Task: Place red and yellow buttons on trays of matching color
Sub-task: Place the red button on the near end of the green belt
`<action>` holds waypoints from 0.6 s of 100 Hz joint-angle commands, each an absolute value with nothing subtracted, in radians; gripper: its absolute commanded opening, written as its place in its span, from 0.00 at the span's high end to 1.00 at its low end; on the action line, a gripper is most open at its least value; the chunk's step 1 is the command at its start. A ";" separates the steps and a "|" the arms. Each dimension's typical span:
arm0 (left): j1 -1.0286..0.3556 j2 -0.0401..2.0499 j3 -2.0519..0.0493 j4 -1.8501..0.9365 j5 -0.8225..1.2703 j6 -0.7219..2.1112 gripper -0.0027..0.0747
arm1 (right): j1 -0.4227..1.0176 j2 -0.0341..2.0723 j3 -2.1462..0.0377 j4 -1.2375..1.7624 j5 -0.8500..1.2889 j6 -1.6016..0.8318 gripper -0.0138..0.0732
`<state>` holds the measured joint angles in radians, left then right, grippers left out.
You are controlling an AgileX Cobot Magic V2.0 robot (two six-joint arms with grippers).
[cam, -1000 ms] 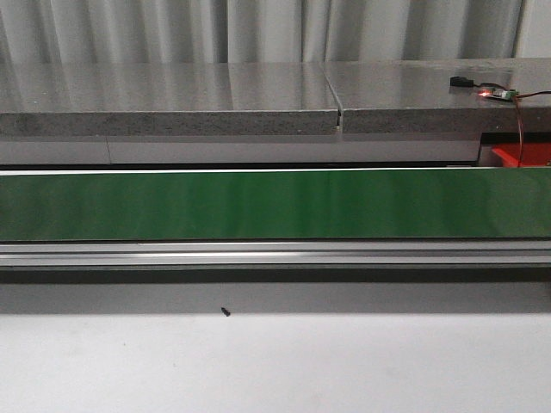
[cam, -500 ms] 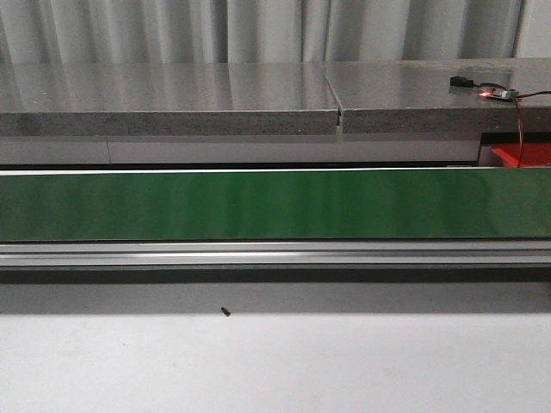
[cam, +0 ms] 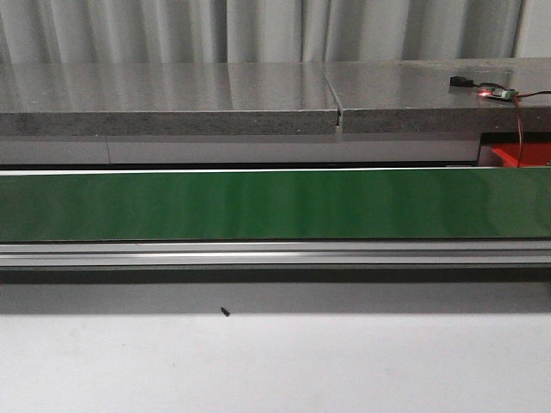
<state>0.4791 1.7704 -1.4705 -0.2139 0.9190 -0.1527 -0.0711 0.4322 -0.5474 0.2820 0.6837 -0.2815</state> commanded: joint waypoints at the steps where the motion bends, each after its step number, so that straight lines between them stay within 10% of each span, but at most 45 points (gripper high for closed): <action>1: 0.507 1.751 -1.507 -0.231 0.881 -0.169 0.28 | -0.070 0.437 -0.574 0.298 0.621 -0.290 0.92; 60: 0.524 1.987 -1.675 -0.248 0.825 -0.171 0.28 | -0.070 0.437 -0.574 0.298 0.621 -0.290 0.92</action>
